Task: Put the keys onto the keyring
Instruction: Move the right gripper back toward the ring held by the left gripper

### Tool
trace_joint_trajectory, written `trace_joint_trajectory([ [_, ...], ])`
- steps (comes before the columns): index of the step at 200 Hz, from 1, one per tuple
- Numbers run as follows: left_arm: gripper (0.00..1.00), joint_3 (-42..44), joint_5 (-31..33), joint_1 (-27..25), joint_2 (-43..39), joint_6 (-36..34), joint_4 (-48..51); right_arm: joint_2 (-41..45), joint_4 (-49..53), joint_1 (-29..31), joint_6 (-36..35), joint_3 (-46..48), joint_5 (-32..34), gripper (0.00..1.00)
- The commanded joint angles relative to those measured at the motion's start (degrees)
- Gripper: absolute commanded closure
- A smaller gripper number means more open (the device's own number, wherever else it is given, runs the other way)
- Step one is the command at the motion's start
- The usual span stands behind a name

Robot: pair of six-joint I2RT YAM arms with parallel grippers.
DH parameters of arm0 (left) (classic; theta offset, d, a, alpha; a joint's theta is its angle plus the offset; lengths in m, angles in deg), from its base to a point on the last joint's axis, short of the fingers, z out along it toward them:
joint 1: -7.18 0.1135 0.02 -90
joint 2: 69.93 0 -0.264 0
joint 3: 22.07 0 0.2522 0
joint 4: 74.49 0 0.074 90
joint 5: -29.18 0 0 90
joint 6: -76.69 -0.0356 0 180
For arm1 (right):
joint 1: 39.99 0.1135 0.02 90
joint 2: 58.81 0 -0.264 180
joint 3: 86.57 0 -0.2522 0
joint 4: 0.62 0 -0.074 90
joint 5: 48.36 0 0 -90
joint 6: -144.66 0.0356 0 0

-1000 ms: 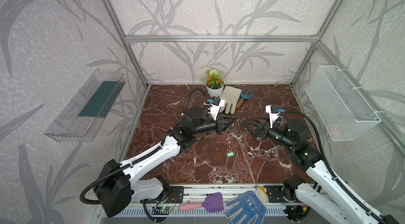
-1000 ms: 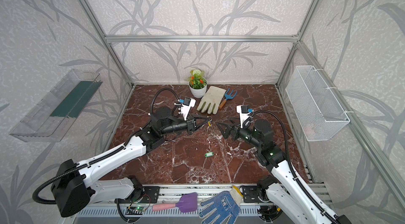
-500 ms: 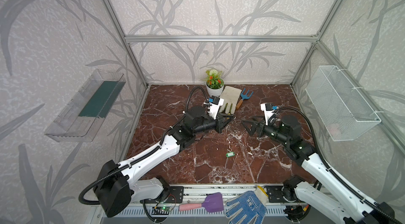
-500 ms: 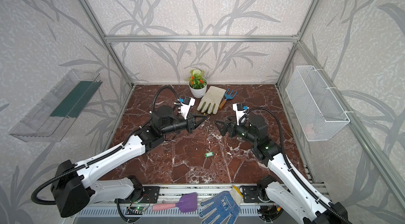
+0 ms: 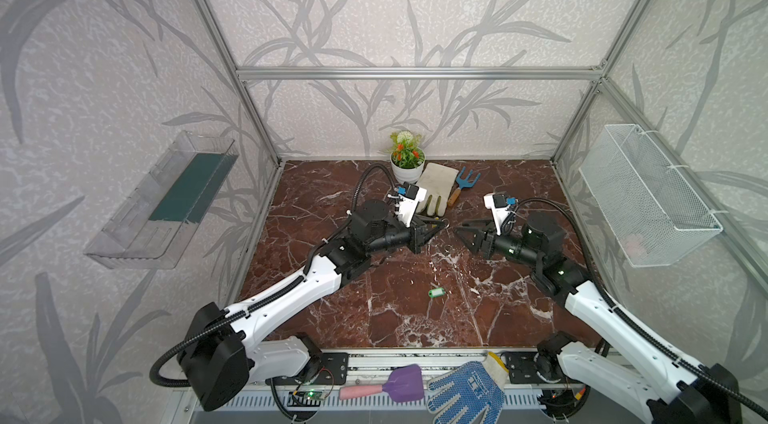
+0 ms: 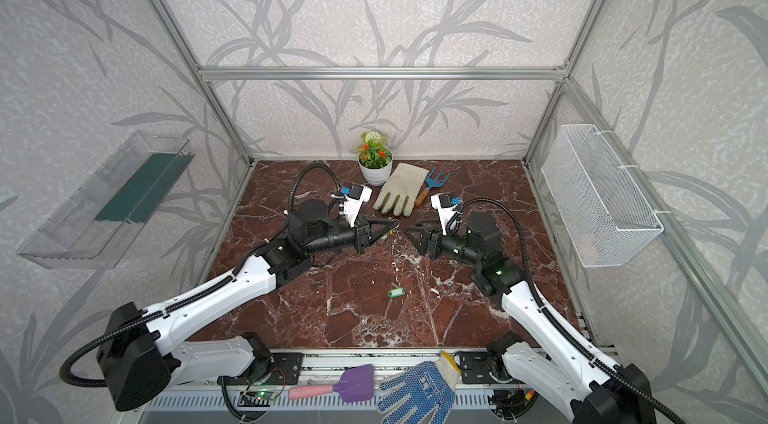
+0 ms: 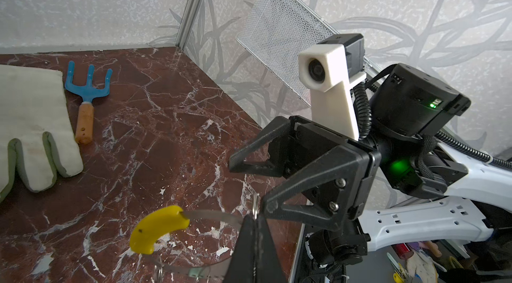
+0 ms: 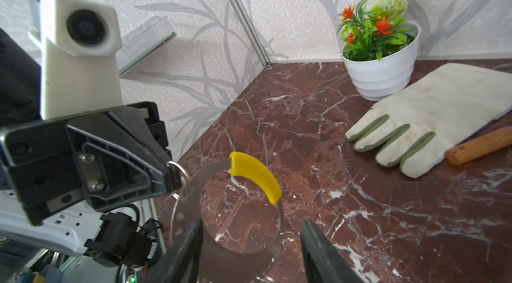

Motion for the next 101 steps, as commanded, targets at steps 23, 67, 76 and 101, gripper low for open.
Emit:
trace_joint_trajectory([
  [23,1.00,-1.65,-0.31,-0.33,0.18,-0.68,-1.34,0.49,-3.46,0.78,0.60,-0.71,-1.30,0.63],
  [67,1.00,-1.74,0.69,-1.09,-0.44,-2.28,0.04,1.00,-1.23,3.54,-1.65,-2.51,1.14,0.68],
  [76,1.00,-1.74,0.73,-1.30,-0.38,-2.33,0.09,0.71,-1.55,3.87,-1.45,-2.76,0.63,0.71],
  [101,1.00,-1.83,1.32,-1.48,-0.58,-2.57,0.47,0.51,-2.29,4.06,-0.64,-2.66,0.46,0.74],
])
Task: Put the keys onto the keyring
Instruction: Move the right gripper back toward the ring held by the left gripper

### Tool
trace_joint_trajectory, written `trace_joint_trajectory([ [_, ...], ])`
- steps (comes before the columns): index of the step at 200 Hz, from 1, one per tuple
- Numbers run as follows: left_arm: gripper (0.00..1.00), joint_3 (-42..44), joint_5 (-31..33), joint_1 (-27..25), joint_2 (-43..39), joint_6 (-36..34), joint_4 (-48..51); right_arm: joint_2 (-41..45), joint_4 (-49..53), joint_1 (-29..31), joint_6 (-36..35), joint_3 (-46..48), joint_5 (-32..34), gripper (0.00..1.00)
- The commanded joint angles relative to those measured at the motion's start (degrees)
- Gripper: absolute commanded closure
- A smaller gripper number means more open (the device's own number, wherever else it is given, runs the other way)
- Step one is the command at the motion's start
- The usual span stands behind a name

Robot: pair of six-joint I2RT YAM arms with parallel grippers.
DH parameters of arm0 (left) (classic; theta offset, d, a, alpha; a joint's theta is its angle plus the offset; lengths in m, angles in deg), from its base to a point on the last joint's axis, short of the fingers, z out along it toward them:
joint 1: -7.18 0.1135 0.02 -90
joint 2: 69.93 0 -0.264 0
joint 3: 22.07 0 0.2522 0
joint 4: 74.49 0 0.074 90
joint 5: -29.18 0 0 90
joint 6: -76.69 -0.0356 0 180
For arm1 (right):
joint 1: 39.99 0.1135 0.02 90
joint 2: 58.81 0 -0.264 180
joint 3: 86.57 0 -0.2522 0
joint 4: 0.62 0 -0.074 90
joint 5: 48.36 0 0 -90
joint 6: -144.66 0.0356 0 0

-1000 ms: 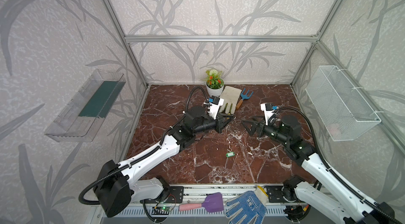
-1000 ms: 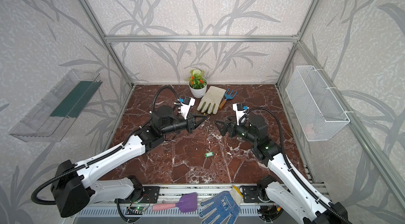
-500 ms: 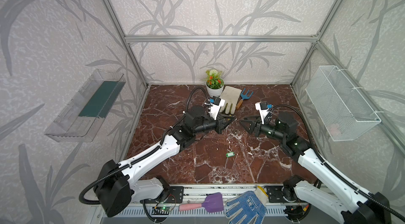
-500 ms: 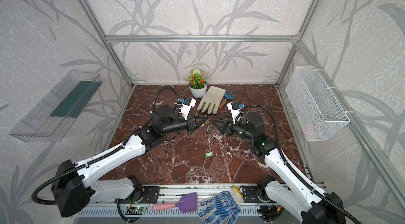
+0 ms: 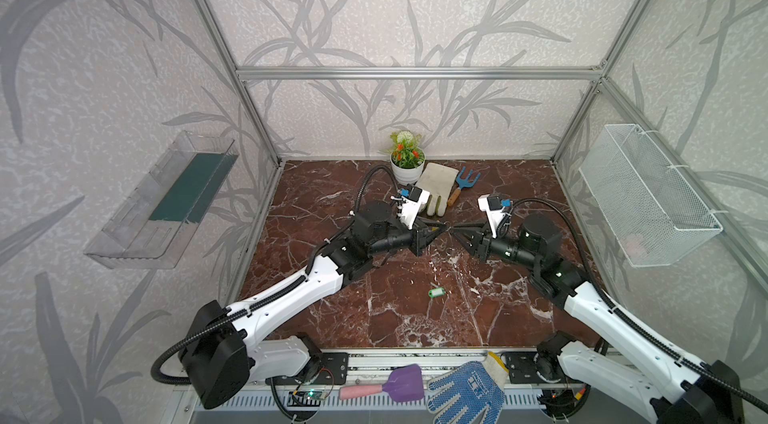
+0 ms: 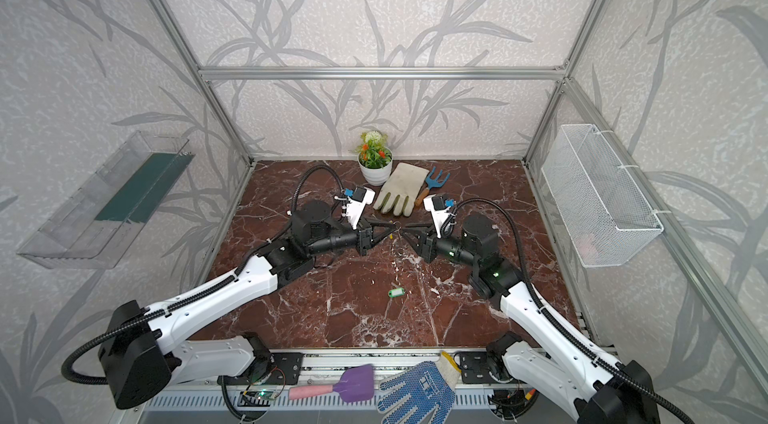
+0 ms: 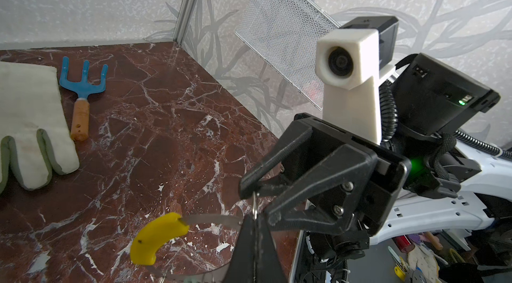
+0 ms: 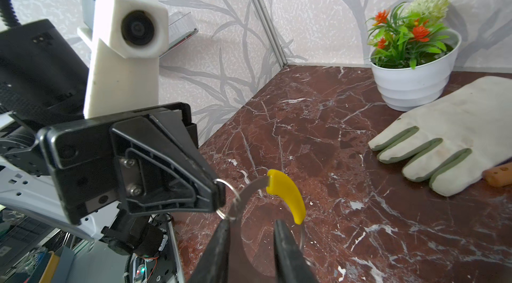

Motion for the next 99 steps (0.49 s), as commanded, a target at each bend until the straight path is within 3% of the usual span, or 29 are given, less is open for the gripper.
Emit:
trace_joint_trajectory([
  [1,1.00,-1.83,0.83,-0.37,-0.91,-1.54,-0.23,0.38,-1.24,0.31,0.13,-1.92,0.13,0.74],
  [99,1.00,-1.39,-0.62,-1.08,-1.54,-2.60,-0.92,-0.27,-2.31,0.38,1.89,-1.82,-0.72,0.80],
])
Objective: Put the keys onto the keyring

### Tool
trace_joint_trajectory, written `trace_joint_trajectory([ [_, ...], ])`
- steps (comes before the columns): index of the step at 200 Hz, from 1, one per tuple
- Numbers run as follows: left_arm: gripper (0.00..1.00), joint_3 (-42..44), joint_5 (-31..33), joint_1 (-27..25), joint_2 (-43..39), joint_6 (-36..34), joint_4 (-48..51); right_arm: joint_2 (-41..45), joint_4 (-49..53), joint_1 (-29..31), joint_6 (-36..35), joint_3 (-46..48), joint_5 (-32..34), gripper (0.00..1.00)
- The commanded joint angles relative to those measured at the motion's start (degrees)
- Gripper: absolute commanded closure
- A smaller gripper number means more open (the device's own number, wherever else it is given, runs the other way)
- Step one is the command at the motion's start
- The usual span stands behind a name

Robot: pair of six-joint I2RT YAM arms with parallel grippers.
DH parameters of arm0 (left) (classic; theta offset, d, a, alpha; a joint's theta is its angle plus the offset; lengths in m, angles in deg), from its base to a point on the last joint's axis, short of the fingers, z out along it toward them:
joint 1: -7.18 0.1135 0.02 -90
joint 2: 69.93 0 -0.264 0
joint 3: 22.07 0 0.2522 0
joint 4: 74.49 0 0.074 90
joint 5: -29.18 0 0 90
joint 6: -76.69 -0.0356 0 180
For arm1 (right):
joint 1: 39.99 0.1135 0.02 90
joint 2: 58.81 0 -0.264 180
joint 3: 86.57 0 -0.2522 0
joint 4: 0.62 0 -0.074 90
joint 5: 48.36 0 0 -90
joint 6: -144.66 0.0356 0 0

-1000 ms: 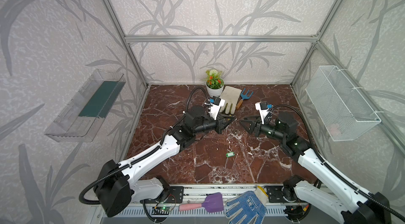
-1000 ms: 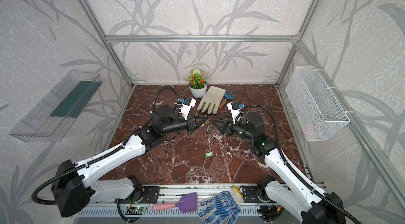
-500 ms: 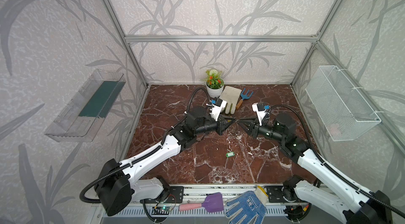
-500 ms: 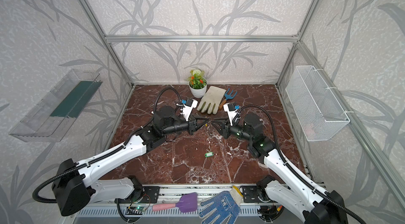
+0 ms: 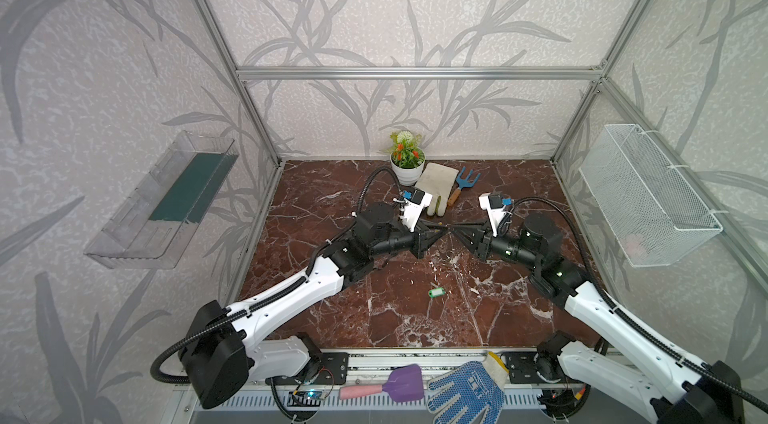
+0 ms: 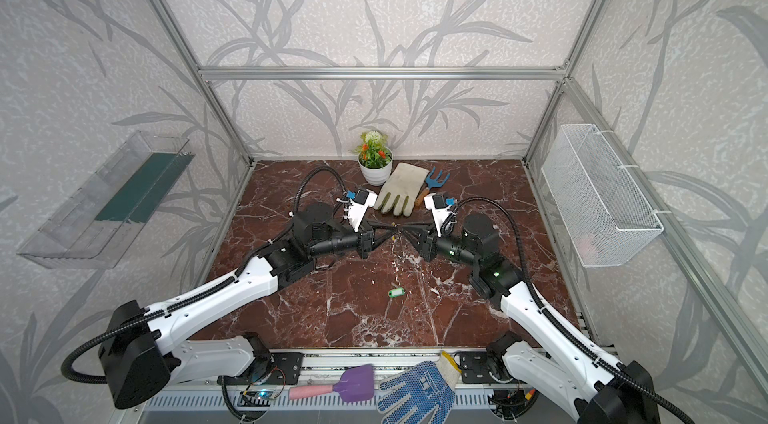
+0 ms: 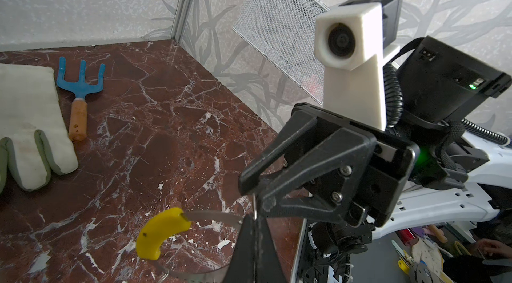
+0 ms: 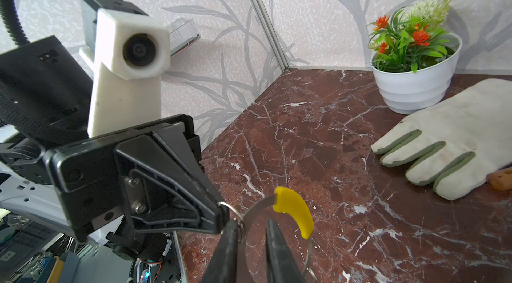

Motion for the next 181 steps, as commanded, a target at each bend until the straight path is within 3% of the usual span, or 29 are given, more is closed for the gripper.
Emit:
trace_joint_trajectory([
  [1,1.00,-1.39,-1.21,-0.42,-1.37,-1.19,-1.58,-0.30,-2.00,0.26,0.58,-1.58,-0.86,0.80],
  [52,1.00,-1.33,-3.29,-0.47,-0.90,-1.07,-2.57,-1.02,-3.15,0.24,1.57,-1.40,-1.75,0.81],
  [72,1.00,-1.30,-3.48,-0.50,-0.60,-0.99,-2.68,-1.11,-3.76,0.28,1.83,-1.36,-2.39,0.89],
  [80,1.00,-1.38,-3.52,-0.53,-0.45,-1.00,-2.68,-1.20,-3.72,0.23,1.71,-1.50,-2.60,1.00],
  [122,1.00,-1.00,-2.93,-0.45,-0.68,0.31,-3.26,-0.69,-3.32,0.19,0.33,-1.41,-2.93,1.00],
  [159,0.81,1.45,-4.52,0.29,-1.33,5.11,-9.89,0.10,-5.40,-2.68,-0.47,-0.10,-6.41,1.00],
  [181,0.81,1.90,-4.88,1.18,-1.40,7.31,-11.72,0.54,-8.11,-5.52,-0.01,1.14,-9.40,1.00],
])
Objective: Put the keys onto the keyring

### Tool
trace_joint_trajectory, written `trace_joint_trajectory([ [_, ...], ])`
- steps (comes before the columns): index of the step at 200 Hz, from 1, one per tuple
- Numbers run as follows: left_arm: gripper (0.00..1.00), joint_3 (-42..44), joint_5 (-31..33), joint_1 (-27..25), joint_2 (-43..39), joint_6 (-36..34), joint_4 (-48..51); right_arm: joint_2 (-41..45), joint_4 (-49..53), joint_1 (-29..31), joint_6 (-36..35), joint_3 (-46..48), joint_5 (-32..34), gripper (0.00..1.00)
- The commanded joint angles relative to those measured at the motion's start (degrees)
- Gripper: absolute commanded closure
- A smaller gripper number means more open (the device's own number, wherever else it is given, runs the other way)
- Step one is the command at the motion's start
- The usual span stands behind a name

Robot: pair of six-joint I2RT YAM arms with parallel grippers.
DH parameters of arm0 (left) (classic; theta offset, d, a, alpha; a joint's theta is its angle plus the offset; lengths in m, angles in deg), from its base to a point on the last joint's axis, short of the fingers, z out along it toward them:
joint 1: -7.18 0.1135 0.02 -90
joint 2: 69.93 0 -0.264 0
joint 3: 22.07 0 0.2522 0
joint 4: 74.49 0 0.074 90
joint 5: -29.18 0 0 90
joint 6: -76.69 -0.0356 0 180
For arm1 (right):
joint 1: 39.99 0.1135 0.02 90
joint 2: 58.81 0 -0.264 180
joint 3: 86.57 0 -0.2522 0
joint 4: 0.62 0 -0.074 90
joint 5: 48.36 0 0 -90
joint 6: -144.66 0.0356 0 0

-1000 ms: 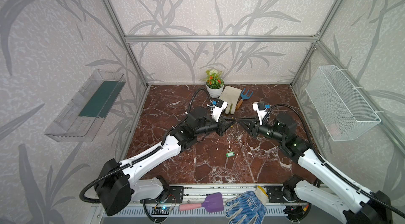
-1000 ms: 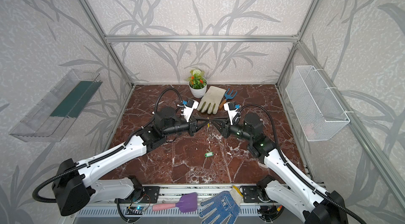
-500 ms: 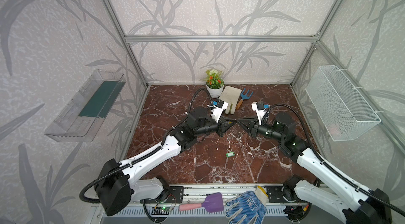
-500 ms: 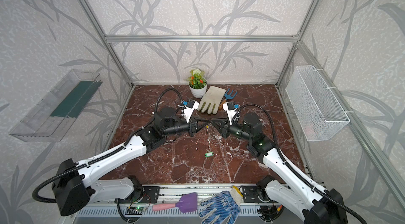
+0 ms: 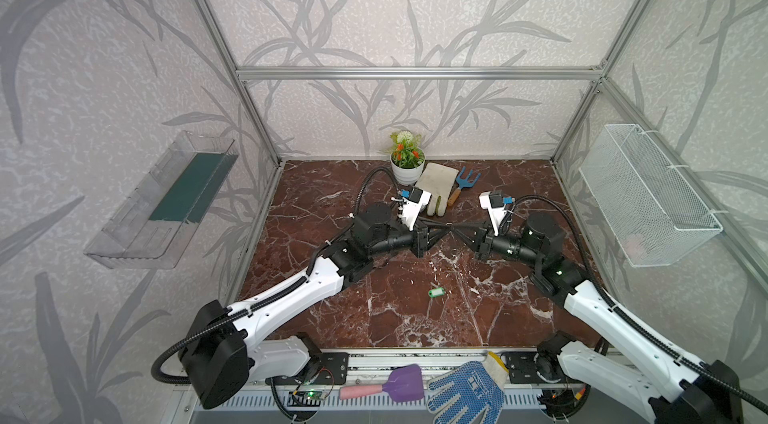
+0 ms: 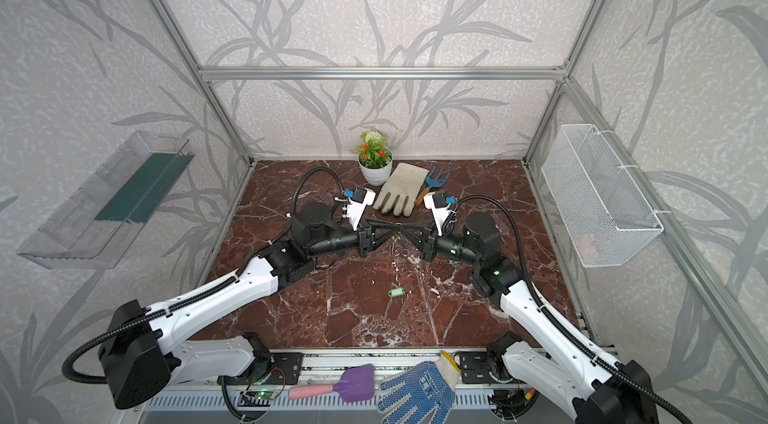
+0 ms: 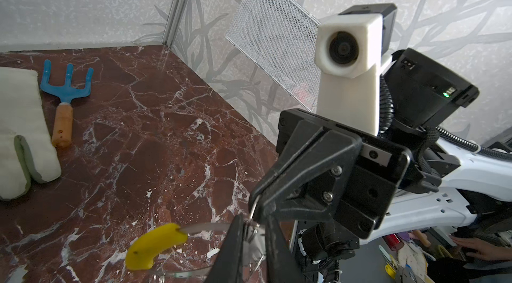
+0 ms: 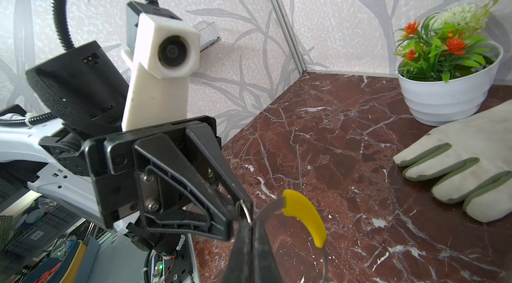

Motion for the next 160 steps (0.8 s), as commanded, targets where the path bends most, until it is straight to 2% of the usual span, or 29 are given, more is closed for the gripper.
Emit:
trace_joint_trajectory([
  [1,0.81,0.66,-2.62,0.76,-1.47,3.62,-6.55,1.05,-4.37,-2.83,-0.39,1.06,-3.51,1.00],
  [54,0.80,1.50,-6.87,2.83,1.31,10.57,-14.95,2.16,-7.25,-4.11,-1.69,2.40,-6.42,1.00],
  [100,0.80,0.60,-8.76,3.14,3.72,11.45,-15.78,0.63,-9.54,-4.51,-1.09,2.24,-10.26,1.00],
  [160,0.81,0.22,-12.75,3.16,5.09,12.48,-17.79,-0.03,-10.19,-4.72,-1.09,2.12,-9.55,1.00],
])
